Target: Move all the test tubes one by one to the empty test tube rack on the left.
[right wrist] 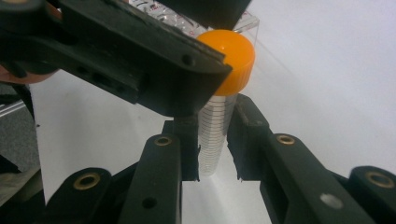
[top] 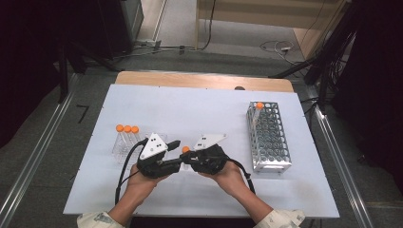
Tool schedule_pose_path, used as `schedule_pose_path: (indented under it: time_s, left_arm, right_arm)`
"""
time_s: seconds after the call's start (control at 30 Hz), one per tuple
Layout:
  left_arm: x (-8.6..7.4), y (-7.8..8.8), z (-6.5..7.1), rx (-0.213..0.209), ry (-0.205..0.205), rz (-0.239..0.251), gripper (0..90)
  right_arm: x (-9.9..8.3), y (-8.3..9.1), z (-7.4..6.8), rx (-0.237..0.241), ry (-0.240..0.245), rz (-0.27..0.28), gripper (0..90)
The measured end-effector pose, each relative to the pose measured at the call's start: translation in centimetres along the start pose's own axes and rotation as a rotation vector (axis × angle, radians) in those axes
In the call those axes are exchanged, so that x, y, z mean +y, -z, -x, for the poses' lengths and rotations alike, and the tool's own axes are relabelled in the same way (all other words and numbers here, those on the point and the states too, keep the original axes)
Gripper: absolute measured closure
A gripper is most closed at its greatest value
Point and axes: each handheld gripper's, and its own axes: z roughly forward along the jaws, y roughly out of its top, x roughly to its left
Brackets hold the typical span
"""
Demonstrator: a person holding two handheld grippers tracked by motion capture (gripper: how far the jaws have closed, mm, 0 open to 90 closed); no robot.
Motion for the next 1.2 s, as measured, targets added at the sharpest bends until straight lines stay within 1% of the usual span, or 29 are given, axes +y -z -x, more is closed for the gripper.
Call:
schedule_pose_path:
  time_s: [0.1,0.2,0.3,0.63,0.67,0.73,0.8,0.9,1.0,1.03,1.2]
  left_arm:
    - [-0.1,-0.1,0.1,-0.008,-0.006,-0.003,59.3]
    - [-0.1,-0.1,0.1,-0.006,-0.011,0.004,65.9]
    - [-0.1,-0.2,0.2,-0.011,-0.016,-0.002,69.5]
    - [-0.1,-0.2,0.3,-0.01,-0.023,-0.01,70.8]
    - [-0.1,-0.2,0.3,-0.008,-0.022,-0.006,70.9]
    - [0.0,-0.1,0.3,-0.006,-0.022,-0.002,71.0]
    - [0.1,0.1,0.2,-0.001,-0.018,0.007,71.0]
    - [0.3,0.4,-0.1,0.003,-0.013,0.016,71.0]
    - [0.6,0.8,-0.3,0.01,-0.002,0.031,71.0]
    - [0.6,0.9,-0.4,0.014,0.002,0.035,71.0]
    - [1.0,1.5,-0.8,0.029,0.01,0.045,71.0]
  right_arm:
    - [0.0,-0.1,-0.1,0.004,0.006,-0.001,72.1]
    - [0.0,-0.1,-0.2,0.005,0.003,-0.003,72.1]
    - [0.0,-0.1,-0.2,0.004,0.002,-0.004,72.1]
    - [-0.1,-0.2,-0.1,0.016,-0.007,-0.005,71.0]
    - [-0.1,-0.2,-0.1,0.024,-0.007,-0.005,68.2]
    - [-0.1,-0.3,-0.1,0.046,-0.003,-0.005,58.1]
    - [0.0,-0.4,-0.1,0.055,-0.004,-0.011,48.0]
    - [0.0,-0.5,-0.2,0.058,-0.009,-0.016,36.9]
    - [0.0,-0.5,-0.2,0.052,-0.013,-0.018,31.5]
    - [0.0,-0.5,-0.1,0.049,-0.006,-0.017,29.9]
    - [0.0,-0.6,0.1,0.045,-0.01,-0.022,25.7]
